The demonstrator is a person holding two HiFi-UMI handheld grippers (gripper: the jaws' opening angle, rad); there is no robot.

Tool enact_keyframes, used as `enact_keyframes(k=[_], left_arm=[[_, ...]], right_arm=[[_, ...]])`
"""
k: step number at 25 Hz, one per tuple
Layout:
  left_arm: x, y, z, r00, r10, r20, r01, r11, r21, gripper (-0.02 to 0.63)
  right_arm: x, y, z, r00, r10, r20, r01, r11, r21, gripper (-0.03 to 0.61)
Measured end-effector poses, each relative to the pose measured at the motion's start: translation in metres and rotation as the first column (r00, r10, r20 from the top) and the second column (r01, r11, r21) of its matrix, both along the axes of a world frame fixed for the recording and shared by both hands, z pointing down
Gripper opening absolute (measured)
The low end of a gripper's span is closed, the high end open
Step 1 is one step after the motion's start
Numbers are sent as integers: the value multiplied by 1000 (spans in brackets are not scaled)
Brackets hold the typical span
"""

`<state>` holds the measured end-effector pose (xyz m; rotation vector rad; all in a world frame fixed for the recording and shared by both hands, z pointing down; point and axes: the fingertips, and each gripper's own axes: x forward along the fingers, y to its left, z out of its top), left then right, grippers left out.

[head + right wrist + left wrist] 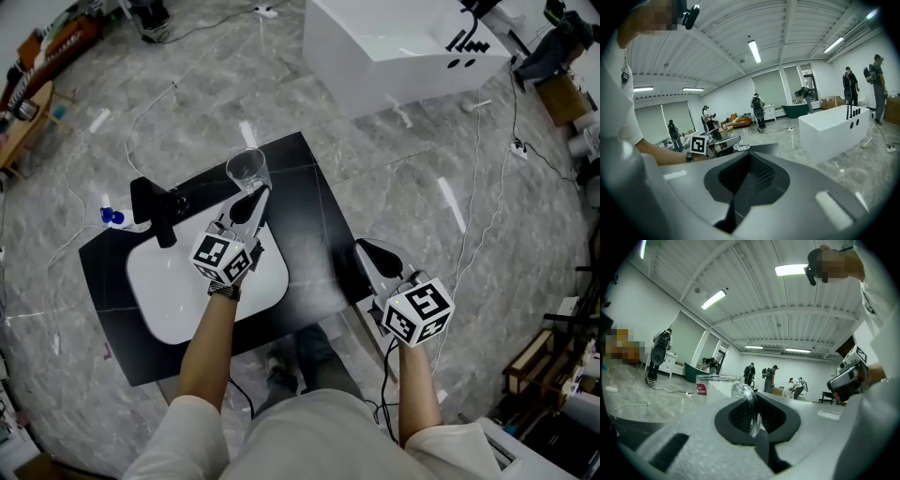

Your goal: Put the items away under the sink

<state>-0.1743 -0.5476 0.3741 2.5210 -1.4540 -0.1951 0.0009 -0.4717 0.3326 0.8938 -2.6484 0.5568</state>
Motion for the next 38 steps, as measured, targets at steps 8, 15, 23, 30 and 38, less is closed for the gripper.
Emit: enact_keyframes(k=[8, 15, 23, 30, 38], left_arm=[[8, 57, -61, 998, 42, 52, -46, 996, 74, 11], [13, 130, -103, 996, 45, 74, -53, 993, 108, 11], [21, 229, -138, 995, 64, 70, -74, 987, 145, 11], [32, 309, -161, 993, 92, 78, -105, 978, 179, 10], [32, 379, -173, 989, 105, 108, -125, 971, 204, 11]], right_arm=[[-8, 30, -32, 999, -2, 37, 0, 999, 51, 8], [-18, 83, -66, 998, -26, 49, 20, 993, 118, 8], [-24, 158, -103, 998, -38, 56, 26, 981, 193, 8], [-29, 220, -131, 997, -50, 60, 32, 965, 259, 8], [-27, 285, -148, 998, -30, 53, 12, 950, 311, 8]])
